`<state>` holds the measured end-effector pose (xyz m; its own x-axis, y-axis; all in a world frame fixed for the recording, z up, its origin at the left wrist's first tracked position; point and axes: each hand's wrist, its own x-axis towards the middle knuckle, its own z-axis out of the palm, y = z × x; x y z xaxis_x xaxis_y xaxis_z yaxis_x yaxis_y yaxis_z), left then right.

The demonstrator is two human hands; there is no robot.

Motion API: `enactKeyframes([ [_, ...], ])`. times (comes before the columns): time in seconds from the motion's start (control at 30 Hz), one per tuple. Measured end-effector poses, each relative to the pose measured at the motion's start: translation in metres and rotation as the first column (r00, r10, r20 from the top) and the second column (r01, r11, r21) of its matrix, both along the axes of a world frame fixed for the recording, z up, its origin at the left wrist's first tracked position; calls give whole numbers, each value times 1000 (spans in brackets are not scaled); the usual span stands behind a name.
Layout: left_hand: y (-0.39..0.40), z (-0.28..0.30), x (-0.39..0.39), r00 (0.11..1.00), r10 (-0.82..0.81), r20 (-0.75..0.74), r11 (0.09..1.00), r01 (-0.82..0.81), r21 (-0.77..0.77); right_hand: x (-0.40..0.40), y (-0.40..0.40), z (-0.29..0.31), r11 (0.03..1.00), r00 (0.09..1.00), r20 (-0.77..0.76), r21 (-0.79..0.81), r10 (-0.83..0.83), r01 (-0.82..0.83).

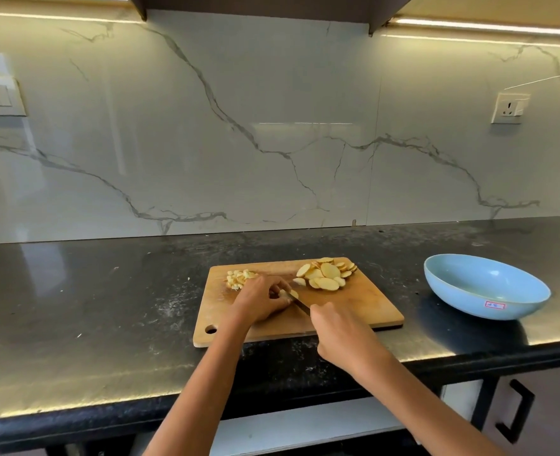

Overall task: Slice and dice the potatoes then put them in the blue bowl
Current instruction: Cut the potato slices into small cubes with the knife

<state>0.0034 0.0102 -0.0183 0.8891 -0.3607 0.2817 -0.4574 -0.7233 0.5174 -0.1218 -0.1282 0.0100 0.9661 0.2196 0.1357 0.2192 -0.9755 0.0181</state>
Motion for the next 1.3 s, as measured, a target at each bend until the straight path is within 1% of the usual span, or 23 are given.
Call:
enactKeyframes([
  [0.1, 0, 0, -1, 1000, -18, 2, 999, 18, 31, -9, -9, -3, 999, 1000, -12, 39, -24, 25],
  [0.3, 2, 1, -4, 1000, -28, 3, 999, 28, 15, -11, -22, 14, 999, 1000, -2, 29, -28, 28],
  [0.37, 3, -1, -4, 1000, -2, -11, 1000, 2, -31, -7, -21, 18, 999, 998, 45, 42, -32, 30],
  [0.43, 4, -2, -4, 999, 41, -31, 993, -45, -112, -1, -15, 17, 998, 996, 81, 56, -31, 27],
  [0.53, 5, -2, -3, 995, 84, -58, 980, -93, -176, 12, -3, 8, 997, 995, 94, 75, -33, 26],
  [0.63, 5, -3, -1, 995, 82, -58, 978, -92, -188, 23, 4, 2, 995, 996, 76, 94, -43, 35],
  [0.87, 6, -5, -1, 997, 75, -28, 979, -78, -188, 27, 10, 0, 997, 998, 56, 70, -40, 36],
  [1.07, 4, -4, -1, 996, 92, -11, 979, -92, -181, 29, 15, 7, 998, 1000, 13, 55, -3, 3],
  [1.17, 5, -4, -3, 995, 95, -25, 975, -98, -198, 23, 9, 7, 999, 1000, -20, 43, 10, -10],
  [1.3, 5, -5, 0, 994, 101, -30, 976, -105, -190, 1, -1, -1, 1000, 1000, -13, 24, 19, -19],
])
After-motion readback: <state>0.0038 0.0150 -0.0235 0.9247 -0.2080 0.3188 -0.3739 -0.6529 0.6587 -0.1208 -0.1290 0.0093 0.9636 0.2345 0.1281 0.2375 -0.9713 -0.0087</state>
